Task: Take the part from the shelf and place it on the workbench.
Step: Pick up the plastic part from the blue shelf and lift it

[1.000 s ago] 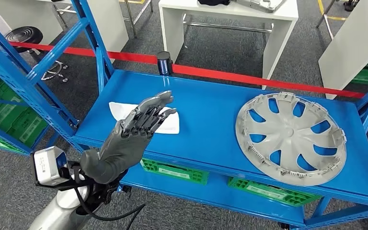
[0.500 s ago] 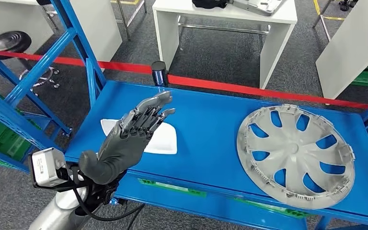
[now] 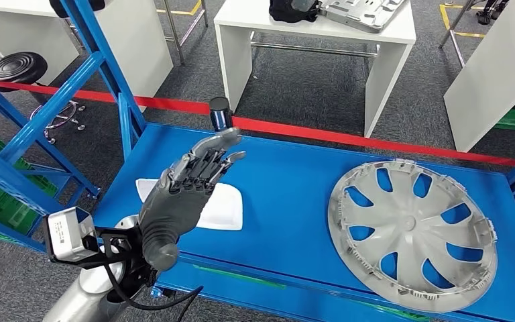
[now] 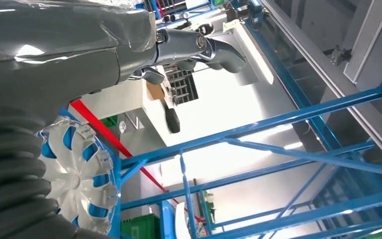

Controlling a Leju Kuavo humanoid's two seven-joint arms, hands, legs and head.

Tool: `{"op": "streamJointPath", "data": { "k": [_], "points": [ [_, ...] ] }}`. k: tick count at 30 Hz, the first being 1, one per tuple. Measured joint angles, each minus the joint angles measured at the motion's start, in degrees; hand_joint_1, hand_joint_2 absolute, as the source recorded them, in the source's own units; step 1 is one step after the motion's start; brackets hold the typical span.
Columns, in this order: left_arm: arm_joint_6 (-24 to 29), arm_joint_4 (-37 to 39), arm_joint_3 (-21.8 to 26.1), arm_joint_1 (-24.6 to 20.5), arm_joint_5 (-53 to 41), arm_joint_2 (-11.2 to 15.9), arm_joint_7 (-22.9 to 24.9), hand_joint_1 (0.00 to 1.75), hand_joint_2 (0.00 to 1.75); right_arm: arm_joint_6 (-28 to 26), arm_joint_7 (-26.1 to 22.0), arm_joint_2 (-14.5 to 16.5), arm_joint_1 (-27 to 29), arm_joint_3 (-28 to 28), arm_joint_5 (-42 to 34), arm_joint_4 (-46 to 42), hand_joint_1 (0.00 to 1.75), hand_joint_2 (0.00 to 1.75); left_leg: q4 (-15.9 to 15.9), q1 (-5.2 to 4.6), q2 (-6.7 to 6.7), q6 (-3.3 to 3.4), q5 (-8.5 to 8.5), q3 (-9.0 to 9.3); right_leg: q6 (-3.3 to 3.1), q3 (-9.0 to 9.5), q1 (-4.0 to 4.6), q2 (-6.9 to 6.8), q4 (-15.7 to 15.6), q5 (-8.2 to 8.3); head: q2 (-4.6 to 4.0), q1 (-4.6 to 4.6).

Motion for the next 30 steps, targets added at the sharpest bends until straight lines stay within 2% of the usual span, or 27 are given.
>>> {"op": "streamJointPath", "data": {
  "k": [2, 4, 5, 6, 7, 9, 11, 14, 16, 17, 19, 20, 21, 22, 23, 24, 25, 26, 27, 29, 30],
  "points": [
    [0.21, 0.01, 0.22, 0.01, -0.35, 0.05, -0.03, 0.0, 1.75, 0.04, 0.0, 0.0, -0.01, 0.01, 0.16, -0.01, 0.0, 0.0, 4.64, 0.35, 0.22, -0.69, -2.66, -2.09, -0.36, 0.19, -0.16, 0.04, -0.06, 0.01, 0.0, -0.15],
    [0.38, 0.08, 0.37, 0.18, -0.52, 0.17, -0.1, 0.0, 1.75, 0.06, 0.0, -0.07, 0.01, 0.01, 0.37, -0.02, 0.0, 0.0, 12.38, 0.74, 0.46, -1.27, -6.02, -5.75, -0.5, 0.23, -0.07, 0.03, -0.05, -0.08, 0.0, -0.24],
    [0.43, 0.16, 0.44, 0.31, -0.6, 0.26, -0.16, 0.0, 1.75, 0.06, 0.0, -0.1, 0.01, 0.01, 0.46, -0.02, 0.0, 0.0, 15.06, 0.86, 0.56, -1.38, -6.76, -7.14, -0.52, 0.24, -0.01, 0.03, -0.04, -0.1, 0.0, -0.24],
    [0.49, 0.24, 0.5, 0.44, -0.68, 0.34, -0.22, 0.0, 1.75, 0.07, 0.0, -0.12, 0.01, 0.01, 0.54, -0.03, 0.0, 0.0, 15.76, 0.92, 0.62, -1.37, -6.51, -7.6, -0.54, 0.26, 0.06, 0.04, -0.04, -0.12, 0.0, -0.24],
    [0.54, 0.3, 0.55, 0.51, -0.77, 0.41, -0.29, 0.0, 1.75, 0.07, 0.0, -0.14, -0.01, 0.01, 0.62, -0.07, 0.0, 0.0, 14.24, 0.93, 0.66, -1.23, -5.32, -6.94, -0.54, 0.3, 0.12, 0.07, -0.04, -0.13, 0.0, -0.24],
    [0.6, 0.35, 0.68, 0.52, -0.99, 0.5, -0.42, 0.0, 1.75, 0.1, 0.0, -0.1, -0.04, 0.01, 0.78, -0.21, 0.0, 0.0, 6.6, 0.76, 0.68, -0.51, -1.86, -3.13, -0.52, 0.44, 0.22, 0.15, -0.06, -0.15, 0.0, -0.22],
    [0.62, 0.35, 0.86, 0.47, -1.35, 0.55, -0.5, 0.0, 1.75, 0.13, 0.02, -0.01, -0.11, 0.02, 0.9, -0.39, 0.0, 0.0, 0.71, 0.35, 0.79, 0.22, -0.2, -0.1, -0.32, 0.41, 0.41, 0.19, -0.09, -0.2, 0.0, -0.21],
    [0.93, 0.44, 0.91, 0.37, -3.16, 0.72, -0.46, 0.0, 1.75, 0.15, 0.18, 0.01, -0.18, 0.03, 1.05, -0.68, 0.0, 0.0, -0.55, -0.13, 0.79, 0.83, -0.28, 0.61, 0.46, 0.55, 0.39, 0.08, -0.42, -0.25, 0.0, -0.22],
    [1.55, 0.98, 0.74, -0.12, -5.98, 0.8, -0.05, 0.0, 1.75, 0.18, 0.42, 0.03, -0.29, 0.05, 1.27, -0.86, 0.0, 0.0, -1.67, 0.02, 0.85, 1.4, 0.29, 1.49, 0.75, 0.0, 0.41, -0.02, 0.79, -0.82, 0.0, -0.14],
    [1.95, 1.59, 0.51, -0.61, -7.88, 0.81, 0.32, 0.0, 1.75, 0.19, 0.61, 0.03, -0.35, 0.08, 1.41, -0.99, 0.0, 0.0, -2.24, 0.13, 0.87, 1.69, 0.61, 1.91, 0.63, -1.03, 0.47, -0.04, 2.91, -1.77, 0.0, -0.08],
    [2.91, 3.9, -0.27, -1.8, -12.4, 0.88, 1.18, 0.0, 1.75, 0.15, 1.1, -0.01, -0.44, 0.13, 1.71, -1.37, 0.0, 0.0, -2.59, 0.07, 0.84, 2.03, 0.86, 2.03, 0.17, -4.7, 0.46, 0.0, 9.8, -4.59, 0.0, 0.03],
    [3.55, 5.67, -0.89, -2.45, -15.22, 0.92, 1.54, 0.0, 1.75, 0.11, 1.47, -0.04, -0.46, 0.16, 1.83, -1.62, 0.0, 0.0, -2.57, -0.08, 0.77, 2.07, 0.85, 1.96, 0.14, -6.55, 0.46, 0.01, 13.13, -5.67, 0.0, 0.05],
    [4.32, 7.82, -1.63, -3.14, -18.26, 0.98, 1.84, 0.0, 1.75, 0.09, 1.84, -0.05, -0.48, 0.21, 1.93, -1.89, 0.0, 0.0, -2.52, -0.19, 0.7, 2.09, 0.83, 1.92, 0.33, -7.68, 0.45, 0.01, 14.9, -5.96, 0.0, 0.05],
    [5.18, 10.29, -2.49, -3.95, -21.34, 1.03, 2.04, 0.0, 1.75, 0.09, 2.2, -0.05, -0.5, 0.29, 2.05, -2.13, 0.0, 0.0, -2.44, -0.26, 0.65, 2.09, 0.8, 1.88, 0.72, -7.76, 0.45, 0.0, 14.58, -5.38, 0.0, 0.06],
    [6.14, 12.9, -3.4, -4.85, -24.35, 1.06, 2.19, 0.0, 1.75, 0.13, 2.55, -0.07, -0.55, 0.38, 2.18, -2.37, 0.0, 0.0, -2.29, -0.28, 0.62, 2.05, 0.75, 1.86, 1.24, -6.64, 0.42, -0.01, 11.91, -3.95, 0.0, 0.07],
    [7.09, 15.53, -4.29, -5.84, -26.81, 1.07, 2.27, 0.0, 1.75, 0.21, 2.8, -0.1, -0.62, 0.48, 2.3, -2.58, 0.0, 0.0, -2.06, -0.29, 0.6, 1.93, 0.64, 1.83, 1.71, -4.68, 0.36, -0.05, 7.6, -2.15, 0.0, 0.08],
    [8.1, 18.17, -5.13, -6.83, -28.95, 1.07, 2.38, 0.0, 1.75, 0.34, 2.97, -0.15, -0.73, 0.62, 2.44, -2.74, 0.0, 0.0, -1.79, -0.42, 0.6, 1.72, 0.46, 1.74, 1.84, -2.9, 0.41, -0.05, 3.81, -0.64, 0.0, 0.08],
    [9.11, 20.7, -5.92, -7.81, -30.87, 1.05, 2.52, 0.0, 1.75, 0.53, 3.1, -0.22, -0.83, 0.79, 2.57, -2.88, 0.0, 0.0, -1.49, -0.53, 0.61, 1.49, 0.26, 1.62, 1.63, -1.54, 0.43, -0.04, 1.03, 0.45, 0.0, 0.04],
    [10.12, 23.22, -6.69, -8.71, -32.69, 1.02, 2.7, 0.0, 1.75, 0.75, 3.15, -0.28, -0.91, 1.01, 2.72, -2.99, 0.0, 0.0, -1.26, -0.63, 0.64, 1.27, 0.12, 1.5, 1.21, -0.92, 0.52, -0.01, -0.29, 0.95, 0.0, 0.02],
    [11.69, 28.01, -8.06, -10.11, -35.74, 0.98, 3.15, 0.0, 1.75, 1.11, 3.27, -0.37, -0.98, 1.51, 2.97, -3.21, 0.0, 0.0, -1.02, -0.65, 0.73, 0.94, -0.02, 1.34, 0.27, -0.9, 0.57, 0.13, -0.37, 1.21, 0.0, -0.03],
    [12.23, 30.22, -8.63, -10.65, -36.98, 0.94, 3.39, 0.0, 1.75, 1.19, 3.37, -0.36, -0.98, 1.74, 3.04, -3.28, 0.0, 0.0, -0.78, -0.58, 0.73, 0.7, -0.2, 1.17, 0.03, -0.89, 0.47, 0.2, -0.43, 1.28, 0.0, -0.01]
  ]
}}
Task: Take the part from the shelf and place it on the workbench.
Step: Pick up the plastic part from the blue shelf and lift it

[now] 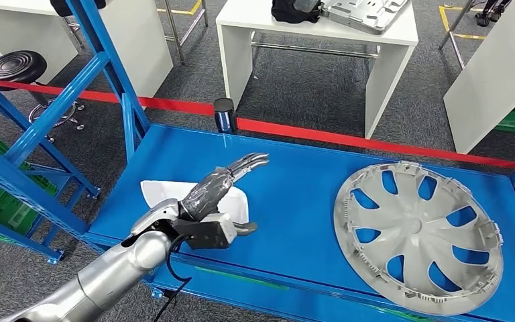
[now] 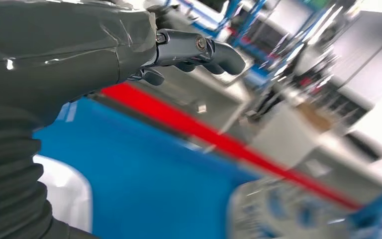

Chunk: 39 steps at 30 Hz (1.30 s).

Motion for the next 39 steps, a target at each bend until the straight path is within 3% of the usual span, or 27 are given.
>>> {"op": "streamJointPath", "data": {
  "k": [4, 8, 10, 11, 12, 14, 15, 19, 21, 23, 24, 25, 26, 28, 30, 33, 35, 39],
  "points": [
    [1.35, 6.37, -1.61, -1.67, -3.79, -0.11, 0.91, 0.0, 1.75, 0.07, 0.33, -0.02, -0.04, 0.65, 0.32, -0.35, 0.0, 0.0, 5.36, 0.5, -0.03, -1.24, -3.34, -2.57, -0.66, 0.18, -0.37, 0.08, -0.12, 0.09, 0.0, -0.32],
    [1.53, 7.16, -1.82, -1.92, -4.28, -0.13, 1.02, 0.0, 1.75, 0.08, 0.37, -0.03, -0.05, 0.75, 0.34, -0.41, 0.0, 0.0, 7.03, 0.63, -0.02, -1.39, -4.16, -3.37, -0.72, 0.16, -0.36, 0.07, -0.11, 0.09, 0.0, -0.3],
    [1.91, 9.29, -2.4, -2.19, -5.57, -0.24, 1.28, 0.0, 1.75, 0.16, 0.52, -0.03, -0.08, 1.01, 0.39, -0.48, 0.0, 0.0, 11.63, 0.89, -0.01, -1.65, -5.99, -5.64, -0.74, 0.12, -0.33, 0.07, -0.1, 0.07, 0.0, -0.29],
    [2.27, 12.22, -3.08, -2.48, -6.92, -0.43, 1.43, 0.0, 1.75, 0.34, 0.65, -0.08, -0.09, 1.32, 0.44, -0.55, 0.0, 0.0, 11.96, 1.09, 0.0, -1.7, -5.3, -6.02, -0.75, 0.16, -0.31, 0.14, -0.09, 0.05, 0.0, -0.31],
    [2.63, 15.36, -3.76, -2.85, -8.26, -0.66, 1.54, 0.0, 1.75, 0.56, 0.78, -0.13, -0.11, 1.65, 0.49, -0.64, 0.0, 0.0, 10.55, 1.25, 0.01, -1.6, -3.85, -5.56, -0.75, 0.22, -0.29, 0.22, -0.1, 0.03, 0.0, -0.31],
    [3.11, 21.23, -4.83, -3.77, -10.15, -1.14, 1.51, 0.0, 1.75, 0.96, 0.92, -0.2, -0.18, 2.34, 0.55, -0.8, 0.0, 0.0, 2.8, 1.21, -0.01, -1.01, 0.14, -2.2, -0.61, 0.26, -0.17, 0.4, -0.13, -0.02, 0.0, -0.29],
    [3.16, 22.66, -5.05, -4.15, -10.41, -1.31, 1.47, 0.0, 1.75, 1.02, 0.96, -0.2, -0.21, 2.53, 0.56, -0.84, 0.0, 0.0, 0.69, 1.02, -0.01, -0.76, 0.58, -1.21, -0.42, 0.17, -0.12, 0.42, -0.15, -0.04, 0.0, -0.28],
    [3.25, 26.87, -5.69, -5.13, -11.16, -1.9, 1.34, 0.0, 1.75, 1.03, 1.11, -0.27, -0.09, 3.0, 0.56, -0.91, 0.0, 0.0, -1.15, 0.86, -0.03, 0.27, 0.93, -0.22, 0.69, -0.12, -0.12, 0.36, -0.1, -0.31, 0.0, -0.26],
    [3.31, 28.77, -5.95, -5.8, -11.66, -2.5, 1.29, 0.0, 1.75, 1.04, 1.15, -0.39, -0.12, 3.27, 0.57, -0.93, 0.0, 0.0, -2.09, 1.04, -0.02, 0.87, 1.48, 0.5, 0.5, -2.14, -0.06, 0.28, 4.0, -2.29, 0.0, -0.11],
    [3.39, 30.6, -6.31, -6.25, -11.89, -3.05, 1.25, 0.0, 1.75, 1.04, 1.21, -0.66, -0.12, 3.51, 0.58, -0.93, 0.0, 0.0, -2.17, 0.79, -0.03, 1.12, 1.53, 0.57, 0.12, -6.13, -0.08, 0.25, 12.03, -5.28, 0.0, 0.03],
    [3.43, 31.29, -6.48, -6.31, -11.9, -3.24, 1.22, 0.0, 1.75, 1.03, 1.23, -0.79, -0.05, 3.59, 0.58, -0.93, 0.0, 0.0, -2.15, 0.69, -0.06, 1.16, 1.49, 0.58, 0.18, -7.78, -0.08, 0.24, 15.13, -6.13, 0.0, 0.07],
    [3.49, 31.85, -6.62, -6.4, -11.9, -3.42, 1.18, 0.0, 1.75, 1.03, 1.26, -0.91, 0.03, 3.68, 0.58, -0.93, 0.0, 0.0, -2.13, 0.62, -0.11, 1.2, 1.44, 0.6, 0.46, -8.48, -0.09, 0.23, 16.25, -6.14, 0.0, 0.07],
    [3.58, 32.36, -6.75, -6.54, -11.92, -3.59, 1.16, 0.0, 1.75, 1.03, 1.27, -0.98, 0.11, 3.78, 0.58, -0.93, 0.0, 0.0, -2.06, 0.6, -0.18, 1.16, 1.4, 0.62, 0.92, -7.94, -0.13, 0.22, 14.84, -5.22, 0.0, 0.08],
    [3.78, 33.39, -6.95, -7.0, -12.01, -3.94, 1.16, 0.0, 1.75, 1.03, 1.28, -1.13, 0.07, 3.99, 0.56, -0.93, 0.0, 0.0, -1.67, 0.6, -0.34, 0.89, 1.18, 0.59, 1.8, -4.13, -0.26, 0.06, 6.76, -2.09, 0.0, 0.11],
    [3.95, 34.41, -7.05, -7.55, -12.08, -4.19, 1.15, 0.0, 1.75, 1.03, 1.31, -1.26, -0.04, 4.11, 0.46, -0.93, 0.0, 0.0, -1.03, 0.36, -0.5, 0.38, 0.72, 0.41, 1.52, -0.92, -0.27, -0.06, 0.63, -0.03, 0.0, 0.09],
    [3.97, 35.77, -7.15, -8.11, -12.08, -4.42, 0.98, 0.0, 1.75, 1.03, 1.33, -1.27, -0.04, 4.15, 0.2, -0.93, 0.0, 0.0, -0.63, 0.3, -0.62, -0.25, 0.44, 0.31, 0.15, -0.24, -0.07, -0.07, -0.17, 0.44, 0.0, 0.04],
    [3.99, 36.45, -7.2, -8.37, -12.01, -4.55, 0.77, 0.0, 1.75, 1.02, 1.33, -1.26, 0.0, 4.17, 0.0, -0.93, 0.0, 0.0, 1.17, 0.54, -0.52, -0.86, -0.85, -0.48, -0.4, -0.11, -0.31, -0.11, -0.26, 0.58, 0.0, -0.05],
    [4.88, 37.5, -7.15, -8.13, -11.07, -4.94, -0.03, 0.0, 1.75, 1.01, 1.33, -1.33, 0.19, 4.18, -0.26, -0.91, 0.0, 0.0, 15.24, 1.25, -0.16, -2.01, -7.57, -6.93, -0.93, -0.21, -0.28, -0.12, -0.27, 0.7, 0.0, -0.28]
  ]
}}
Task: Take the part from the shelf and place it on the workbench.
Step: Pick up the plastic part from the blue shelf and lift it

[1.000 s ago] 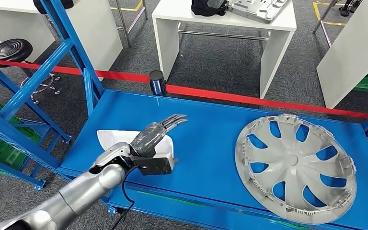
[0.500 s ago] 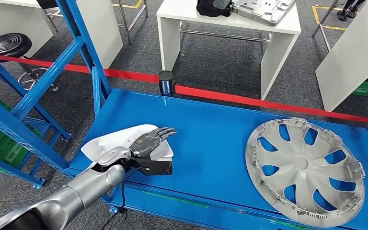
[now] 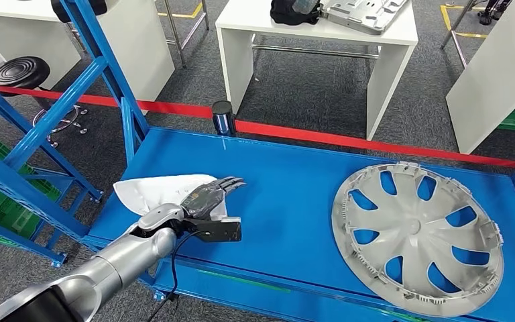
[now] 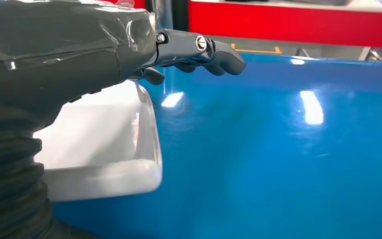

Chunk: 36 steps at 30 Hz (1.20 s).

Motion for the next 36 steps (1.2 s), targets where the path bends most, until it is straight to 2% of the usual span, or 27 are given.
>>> {"op": "streamJointPath", "data": {
  "k": [1, 2, 3, 4, 6, 7, 9, 11, 12, 14, 15, 16, 17, 18, 19, 20, 21, 22, 24, 26, 28, 30, 31, 32, 33, 35, 36],
  "points": [
    [0.31, 0.09, 0.12, 0.21, 0.55, -0.11, -0.26, 0.0, 1.75, 0.0, -0.02, -0.02, 0.11, 0.0, -0.02, 0.02, 0.0, 0.0, 1.68, 0.09, 0.04, -0.01, -0.19, -0.81, -0.04, -0.02, 0.07, 0.01, 0.01, 0.02, 0.0, 0.01],
    [0.58, 0.13, 0.34, 0.38, 1.26, -0.22, -0.57, 0.0, 1.75, 0.0, -0.06, -0.03, 0.19, 0.0, -0.03, 0.03, 0.0, 0.0, 1.04, 0.12, 0.07, 0.11, 0.68, -0.49, -0.04, 0.0, 0.14, 0.02, 0.0, 0.02, 0.0, 0.0],
    [0.74, 0.04, 0.66, 0.5, 2.04, -0.31, -0.91, 0.0, 1.75, 0.0, -0.13, -0.04, 0.24, 0.0, -0.05, 0.03, 0.0, 0.0, -1.97, 0.08, 0.08, 0.43, 2.44, 1.01, -0.03, 0.06, 0.25, 0.06, -0.01, 0.03, 0.0, -0.01],
    [0.81, -0.21, 1.07, 0.59, 2.89, -0.38, -1.27, 0.0, 1.75, 0.0, -0.22, -0.01, 0.26, 0.02, -0.06, 0.04, 0.0, 0.0, -6.39, -0.08, 0.07, 0.98, 4.48, 3.27, -0.01, 0.11, 0.3, 0.1, -0.02, 0.04, 0.0, 0.0],
    [0.82, -1.59, 2.16, 0.93, 5.0, -0.43, -1.97, 0.0, 1.75, 0.0, -0.42, 0.2, 0.25, 0.1, -0.11, 0.07, 0.0, 0.0, -13.61, -0.64, 0.27, 2.14, 6.73, 6.9, 0.16, 0.03, 0.49, 0.09, -0.01, 0.1, 0.0, 0.03],
    [0.77, -2.74, 2.8, 1.24, 6.19, -0.43, -2.22, 0.0, 1.75, 0.0, -0.49, 0.27, 0.25, 0.14, -0.13, 0.1, 0.0, 0.0, -15.19, -0.92, 0.38, 2.52, 6.96, 7.61, 0.35, -0.06, 0.46, 0.03, -0.02, 0.15, 0.0, 0.04],
    [0.45, -5.95, 4.19, 2.12, 8.79, -0.32, -2.61, 0.0, 1.75, 0.0, -0.56, 0.24, 0.24, 0.19, -0.17, 0.15, 0.0, 0.0, -15.86, -1.18, 0.5, 2.81, 7.06, 7.78, 0.89, -0.11, 0.44, -0.12, -0.27, 0.31, 0.0, 0.01],
    [0.02, -10.0, 5.5, 3.01, 11.02, -0.17, -2.8, 0.0, 1.75, -0.01, -0.57, 0.25, 0.24, 0.21, -0.19, 0.17, 0.0, 0.0, -16.89, -0.87, 0.53, 3.09, 7.79, 8.39, 1.19, -0.68, 0.51, -0.15, 0.6, -0.31, 0.0, 0.07],
    [-0.26, -12.39, 6.05, 3.37, 12.04, -0.11, -2.85, 0.0, 1.75, -0.04, -0.58, 0.21, 0.22, 0.21, -0.21, 0.18, 0.0, 0.0, -17.43, -0.71, 0.55, 3.26, 8.18, 8.67, 1.14, -1.66, 0.55, -0.13, 2.58, -1.34, 0.0, 0.15],
    [-0.96, -17.49, 6.94, 4.25, 13.82, 0.07, -2.91, 0.0, 1.75, -0.19, -0.61, 0.08, 0.25, 0.22, -0.32, 0.19, 0.0, 0.0, -17.78, -0.68, 0.52, 3.51, 8.48, 8.68, 0.82, -5.26, 0.48, -0.1, 9.98, -4.53, 0.0, 0.29],
    [-1.37, -20.21, 7.25, 4.84, 14.63, 0.21, -2.96, 0.0, 1.75, -0.28, -0.62, 0.02, 0.3, 0.22, -0.39, 0.19, 0.0, 0.0, -17.76, -0.73, 0.49, 3.53, 8.46, 8.62, 0.85, -7.07, 0.43, -0.1, 13.73, -5.77, 0.0, 0.35],
    [-1.75, -22.73, 7.49, 5.45, 15.32, 0.39, -3.01, 0.0, 1.75, -0.35, -0.63, -0.01, 0.35, 0.22, -0.46, 0.19, 0.0, 0.0, -17.75, -0.77, 0.46, 3.54, 8.43, 8.6, 1.11, -8.22, 0.38, -0.11, 15.96, -6.28, 0.0, 0.36],
    [-2.14, -25.21, 7.67, 5.99, 16.03, 0.56, -3.07, 0.0, 1.75, -0.4, -0.66, -0.03, 0.39, 0.22, -0.56, 0.19, 0.0, 0.0, -17.7, -0.77, 0.39, 3.5, 8.38, 8.59, 1.6, -8.29, 0.29, -0.11, 15.91, -5.86, 0.0, 0.37],
    [-2.56, -27.6, 7.78, 6.38, 16.74, 0.72, -3.11, 0.0, 1.75, -0.49, -0.7, -0.05, 0.4, 0.22, -0.69, 0.19, 0.0, 0.0, -17.57, -0.73, 0.3, 3.38, 8.28, 8.58, 2.23, -7.16, 0.15, -0.13, 13.39, -4.59, 0.0, 0.37],
    [-3.0, -29.81, 7.9, 6.67, 17.44, 0.87, -3.15, 0.0, 1.75, -0.62, -0.74, -0.08, 0.39, 0.22, -0.84, 0.19, 0.0, 0.0, -17.29, -0.69, 0.21, 3.18, 8.08, 8.54, 2.87, -5.2, -0.04, -0.18, 9.31, -2.91, 0.0, 0.38],
    [-3.48, -32.0, 8.04, 6.85, 18.17, 1.01, -3.22, 0.0, 1.75, -0.76, -0.79, -0.08, 0.36, 0.21, -1.01, 0.2, 0.0, 0.0, -16.8, -0.79, 0.12, 2.88, 7.74, 8.38, 3.18, -3.16, -0.13, -0.2, 5.3, -1.53, 0.0, 0.43],
    [-3.97, -33.96, 8.16, 7.0, 18.79, 1.15, -3.28, 0.0, 1.75, -0.9, -0.85, -0.08, 0.34, 0.21, -1.17, 0.21, 0.0, 0.0, -16.31, -0.9, 0.07, 2.58, 7.41, 8.18, 3.09, -1.68, -0.2, -0.18, 2.32, -0.57, 0.0, 0.44],
    [-4.4, -35.75, 8.24, 7.15, 19.3, 1.3, -3.33, 0.0, 1.75, -1.0, -0.9, -0.06, 0.34, 0.2, -1.32, 0.22, 0.0, 0.0, -15.91, -1.02, 0.04, 2.34, 7.14, 7.99, 2.76, -0.89, -0.17, -0.14, 0.78, -0.18, 0.0, 0.45],
    [-5.07, -38.79, 8.28, 7.46, 20.04, 1.61, -3.37, 0.0, 1.75, -1.06, -1.1, 0.02, 0.42, 0.18, -1.61, 0.3, 0.0, 0.0, -15.58, -1.04, 0.08, 2.05, 6.88, 7.81, 1.8, -0.78, -0.09, -0.01, 0.46, -0.17, 0.0, 0.43],
    [-5.4, -41.25, 8.25, 7.63, 20.42, 1.95, -3.37, 0.0, 1.75, -1.07, -1.39, 0.13, 0.51, 0.16, -1.88, 0.41, 0.0, 0.0, -14.65, -0.82, 0.11, 1.57, 6.08, 7.39, 1.21, -0.61, -0.26, 0.04, 0.4, -0.19, 0.0, 0.37],
    [-5.5, -43.3, 8.14, 7.69, 20.56, 2.41, -3.37, 0.0, 1.75, -1.07, -1.67, 0.17, 0.53, 0.13, -2.12, 0.5, 0.0, 0.0, -9.82, -0.48, 0.12, 0.82, 3.35, 5.14, 0.76, -0.41, -0.44, 0.07, 0.35, -0.25, 0.0, 0.18],
    [-5.5, -44.9, 7.86, 7.94, 20.61, 3.05, -3.38, 0.0, 1.75, -1.07, -1.91, 0.15, 0.61, 0.09, -2.31, 0.6, 0.0, 0.0, -1.77, -0.08, 0.14, 0.28, -0.02, 1.16, 0.56, -0.36, -0.36, 0.08, 0.36, -0.33, 0.0, 0.09],
    [-5.5, -45.63, 7.66, 8.19, 20.61, 3.45, -3.38, 0.0, 1.75, -1.07, -2.07, 0.15, 0.69, 0.07, -2.38, 0.67, 0.0, 0.0, 1.09, 0.07, 0.14, 0.18, -0.76, -0.41, 0.54, -0.34, -0.32, 0.09, 0.36, -0.36, 0.0, 0.09],
    [-5.5, -46.3, 7.47, 8.43, 20.61, 3.86, -3.38, 0.0, 1.75, -1.07, -2.27, 0.15, 0.77, 0.02, -2.46, 0.75, 0.0, 0.0, 1.87, 0.15, 0.14, 0.18, -0.42, -1.01, 0.54, -0.31, -0.28, 0.12, 0.37, -0.38, 0.0, 0.09],
    [-5.5, -47.03, 7.3, 8.61, 20.61, 4.28, -3.38, 0.0, 1.75, -1.07, -2.48, 0.15, 0.84, -0.03, -2.56, 0.84, 0.0, 0.0, 0.34, 0.18, 0.14, 0.28, 0.93, -0.47, 0.54, -0.26, -0.25, 0.18, 0.37, -0.39, 0.0, 0.08],
    [-5.51, -48.59, 7.08, 8.71, 20.61, 5.23, -3.48, 0.0, 1.75, -1.07, -2.8, 0.24, 0.88, -0.14, -2.77, 0.99, 0.0, 0.0, -7.52, 0.1, 0.09, 0.87, 4.95, 3.19, 0.55, -0.13, -0.18, 0.36, 0.34, -0.41, 0.0, 0.09],
    [-5.52, -49.39, 7.0, 8.71, 20.62, 5.77, -3.62, 0.0, 1.75, -1.06, -2.96, 0.34, 0.88, -0.19, -2.88, 1.05, 0.0, 0.0, -11.32, -0.06, 0.12, 1.21, 6.29, 5.06, 0.59, -0.15, -0.03, 0.45, 0.35, -0.42, 0.0, 0.1]
  ]
}}
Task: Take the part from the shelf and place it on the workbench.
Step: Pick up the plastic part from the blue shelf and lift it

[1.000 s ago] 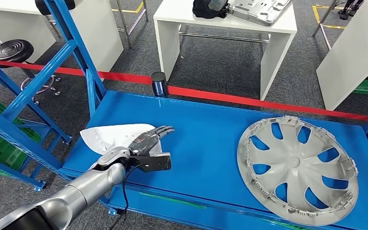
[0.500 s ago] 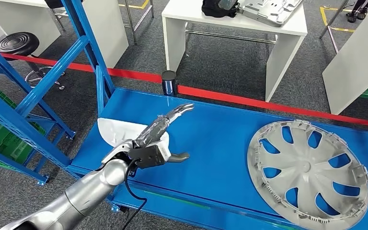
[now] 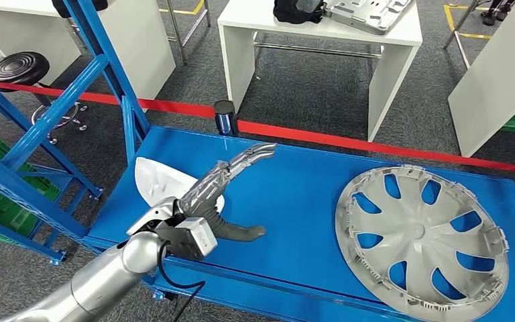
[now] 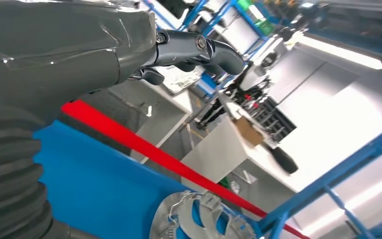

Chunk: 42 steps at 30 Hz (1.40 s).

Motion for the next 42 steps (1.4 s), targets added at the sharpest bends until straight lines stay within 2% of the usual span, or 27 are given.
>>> {"op": "streamJointPath", "data": {
  "k": [2, 4, 6, 7, 9, 10, 11, 12, 14, 15, 16, 17, 19, 21, 22, 25, 26, 27, 28, 30, 31, 32, 35, 37, 40, 41, 42],
  "points": [
    [-0.02, -1.43, -0.19, 0.11, 0.13, 1.19, -0.37, 0.0, 1.75, 0.01, -0.37, 0.19, 0.12, -0.14, -0.23, 0.17, 0.0, 0.0, -3.75, -0.4, 0.03, 0.48, 0.75, 1.82, 0.3, -0.09, 0.09, 0.08, -0.02, -0.01, 0.0, 0.01],
    [-0.02, -2.65, -0.35, 0.5, 0.25, 2.34, -0.61, 0.0, 1.75, 0.02, -0.64, 0.25, 0.3, -0.31, -0.39, 0.4, 0.0, 0.0, -4.23, -0.5, 0.06, 0.79, 0.86, 2.07, 0.86, -0.08, 0.08, 0.06, -0.19, 0.05, 0.0, 0.01],
    [0.06, -3.94, -0.38, 0.92, 0.24, 3.32, -0.85, 0.0, 1.75, 0.06, -0.77, 0.29, 0.42, -0.49, -0.47, 0.61, 0.0, 0.0, -5.07, -0.27, 0.12, 1.39, 1.44, 2.65, 1.01, -0.81, 0.11, -0.03, 1.31, -0.89, 0.0, 0.08],
    [0.15, -4.6, -0.35, 1.21, 0.21, 3.77, -0.99, 0.0, 1.75, 0.09, -0.85, 0.28, 0.47, -0.58, -0.53, 0.72, 0.0, 0.0, -5.44, -0.18, 0.16, 1.64, 1.72, 2.91, 0.82, -1.96, 0.14, -0.07, 3.78, -2.13, 0.0, 0.16],
    [0.36, -5.79, -0.19, 2.27, -0.03, 4.83, -1.23, 0.0, 1.75, 0.15, -1.15, 0.23, 0.56, -0.85, -0.69, 0.98, 0.0, 0.0, -5.52, -0.33, 0.22, 1.87, 1.81, 2.88, 0.4, -5.52, 0.13, -0.09, 11.41, -5.34, 0.0, 0.26],
    [0.44, -6.36, 0.0, 3.06, -0.31, 5.38, -1.32, 0.0, 1.75, 0.2, -1.36, 0.2, 0.64, -1.03, -0.79, 1.16, 0.0, 0.0, -5.49, -0.42, 0.23, 1.89, 1.79, 2.84, 0.44, -7.12, 0.12, -0.1, 14.76, -6.44, 0.0, 0.28],
    [0.49, -6.92, 0.23, 3.85, -0.64, 5.92, -1.38, 0.0, 1.75, 0.24, -1.56, 0.2, 0.73, -1.2, -0.91, 1.32, 0.0, 0.0, -5.45, -0.47, 0.21, 1.9, 1.77, 2.81, 0.71, -7.86, 0.1, -0.11, 16.27, -6.72, 0.0, 0.28],
    [0.52, -7.49, 0.5, 4.55, -1.06, 6.4, -1.41, 0.0, 1.75, 0.27, -1.75, 0.2, 0.8, -1.36, -1.02, 1.48, 0.0, 0.0, -5.39, -0.48, 0.15, 1.87, 1.75, 2.8, 1.15, -7.5, 0.07, -0.13, 15.5, -6.14, 0.0, 0.3],
    [0.54, -8.69, 1.13, 5.67, -1.81, 7.3, -1.44, 0.0, 1.75, 0.3, -2.06, 0.18, 0.84, -1.6, -1.2, 1.76, 0.0, 0.0, -5.09, -0.46, 0.02, 1.62, 1.58, 2.77, 2.11, -3.81, -0.02, -0.29, 8.12, -3.27, 0.0, 0.32],
    [0.5, -9.29, 1.49, 6.11, -2.23, 7.68, -1.42, 0.0, 1.75, 0.3, -2.22, 0.16, 0.79, -1.7, -1.25, 1.87, 0.0, 0.0, -4.76, -0.6, -0.03, 1.35, 1.36, 2.66, 2.19, -1.81, 0.0, -0.35, 4.31, -2.03, 0.0, 0.34],
    [0.36, -9.85, 1.88, 6.54, -2.64, 8.09, -1.37, 0.0, 1.75, 0.35, -2.4, 0.14, 0.71, -1.82, -1.3, 2.01, 0.0, 0.0, -4.45, -0.73, -0.06, 1.08, 1.16, 2.53, 1.97, -0.43, 0.03, -0.39, 1.63, -1.19, 0.0, 0.31],
    [0.08, -10.38, 2.27, 6.95, -3.05, 8.48, -1.29, 0.0, 1.75, 0.44, -2.56, 0.14, 0.64, -1.94, -1.33, 2.18, 0.0, 0.0, -4.23, -0.84, -0.07, 0.83, 1.03, 2.4, 1.53, 0.19, 0.13, -0.41, 0.4, -0.84, 0.0, 0.29],
    [-0.78, -11.27, 3.08, 7.65, -3.85, 9.25, -1.07, 0.0, 1.75, 0.7, -2.8, 0.17, 0.57, -2.23, -1.31, 2.57, 0.0, 0.0, -4.06, -0.77, -0.03, 0.43, 0.96, 2.28, 0.61, 0.17, 0.23, -0.33, 0.27, -0.62, 0.0, 0.25],
    [-1.55, -11.9, 3.94, 8.04, -4.5, 9.95, -0.89, 0.0, 1.75, 0.89, -2.94, 0.21, 0.59, -2.43, -1.22, 2.89, 0.0, 0.0, -2.85, -0.5, -0.01, -0.15, 0.04, 1.68, 0.04, 0.26, 0.06, -0.31, 0.17, -0.49, 0.0, 0.18],
    [-1.87, -12.16, 4.37, 8.12, -4.81, 10.3, -0.85, 0.0, 1.75, 0.95, -3.06, 0.2, 0.55, -2.51, -1.17, 3.04, 0.0, 0.0, -0.72, -0.33, -0.01, -0.51, -1.26, 0.7, -0.2, 0.33, -0.09, -0.3, 0.13, -0.45, 0.0, 0.11],
    [-2.84, -12.54, 5.42, 8.71, -5.9, 11.31, -0.67, 0.0, 1.75, 0.99, -3.55, 0.14, 0.44, -2.76, -1.08, 3.5, 0.0, 0.0, 10.38, 0.23, 0.02, -1.38, -6.28, -4.51, -0.48, 0.32, 0.04, -0.3, 0.13, -0.48, 0.0, -0.06],
    [-3.11, -12.55, 5.67, 9.03, -6.25, 11.6, -0.51, 0.0, 1.75, 1.0, -3.67, 0.13, 0.44, -2.85, -1.06, 3.68, 0.0, 0.0, 12.54, 0.32, 0.03, -1.46, -6.73, -5.6, -0.48, 0.32, 0.1, -0.3, 0.13, -0.48, 0.0, -0.07],
    [-3.29, -12.59, 5.93, 9.32, -6.57, 11.9, -0.33, 0.0, 1.75, 1.01, -3.78, 0.1, 0.45, -2.92, -1.03, 3.87, 0.0, 0.0, 12.5, 0.37, 0.03, -1.42, -6.11, -5.64, -0.48, 0.33, 0.16, -0.28, 0.13, -0.48, 0.0, -0.07],
    [-3.46, -12.67, 6.22, 9.51, -6.93, 12.21, -0.13, 0.0, 1.75, 1.03, -3.87, 0.07, 0.43, -2.97, -0.99, 4.07, 0.0, 0.0, 10.02, 0.38, 0.02, -1.26, -4.49, -4.45, -0.47, 0.39, 0.21, -0.25, 0.13, -0.48, 0.0, -0.07],
    [-3.68, -12.97, 6.84, 9.66, -7.72, 12.85, 0.25, 0.0, 1.75, 1.11, -4.12, 0.03, 0.33, -3.01, -0.81, 4.47, 0.0, 0.0, 1.63, 0.22, 0.02, -0.65, -0.94, -0.16, -0.42, 0.48, 0.33, -0.16, 0.13, -0.48, 0.0, -0.05],
    [-3.73, -13.12, 7.16, 9.69, -8.34, 13.21, 0.44, 0.0, 1.75, 1.17, -4.35, 0.0, 0.23, -3.02, -0.68, 4.72, 0.0, 0.0, -1.66, 0.01, 0.04, -0.34, 0.05, 1.5, -0.34, 0.45, 0.39, -0.14, 0.12, -0.45, 0.0, -0.05],
    [-3.71, -13.21, 7.46, 9.74, -9.13, 13.6, 0.67, 0.0, 1.75, 1.22, -4.61, -0.04, 0.11, -3.03, -0.5, 4.99, 0.0, 0.0, -3.43, -0.2, 0.07, -0.09, 0.33, 2.37, -0.21, 0.38, 0.42, -0.13, 0.11, -0.4, 0.0, -0.05],
    [-3.42, -13.26, 8.16, 10.1, -12.02, 15.23, 1.32, 0.0, 1.75, 1.34, -5.4, -0.21, -0.21, -3.05, 0.15, 6.0, 0.0, 0.0, -4.42, -0.38, 0.17, 0.54, 0.56, 2.71, 0.52, 0.25, 0.43, -0.18, -0.04, -0.27, 0.0, -0.02],
    [-3.29, -13.24, 8.57, 10.32, -13.38, 16.35, 1.67, 0.0, 1.75, 1.42, -5.72, -0.39, -0.41, -3.05, 0.56, 6.55, 0.0, 0.0, -5.43, -0.13, 0.3, 1.23, 1.27, 3.29, 0.57, -0.81, 0.52, -0.23, 2.04, -1.48, 0.0, 0.08],
    [-3.25, -12.92, 8.84, 11.01, -14.72, 17.99, 2.26, 0.0, 1.75, 1.56, -5.82, -0.77, -0.65, -3.04, 1.09, 7.09, 0.0, 0.0, -5.82, -0.2, 0.4, 1.64, 1.66, 3.36, 0.0, -5.79, 0.55, -0.26, 12.55, -5.92, 0.0, 0.18],
    [-3.26, -12.71, 8.85, 11.38, -15.15, 18.52, 2.56, 0.0, 1.75, 1.62, -5.81, -0.86, -0.68, -3.04, 1.29, 7.19, 0.0, 0.0, -5.77, -0.27, 0.39, 1.64, 1.66, 3.31, 0.12, -7.07, 0.52, -0.27, 15.26, -6.7, 0.0, 0.19],
    [-3.28, -12.46, 8.86, 11.69, -15.68, 18.99, 2.91, 0.0, 1.75, 1.73, -5.8, -0.96, -0.7, -3.03, 1.54, 7.26, 0.0, 0.0, -5.7, -0.31, 0.37, 1.63, 1.64, 3.27, 0.45, -7.4, 0.49, -0.27, 15.99, -6.64, 0.0, 0.19]
  ]
}}
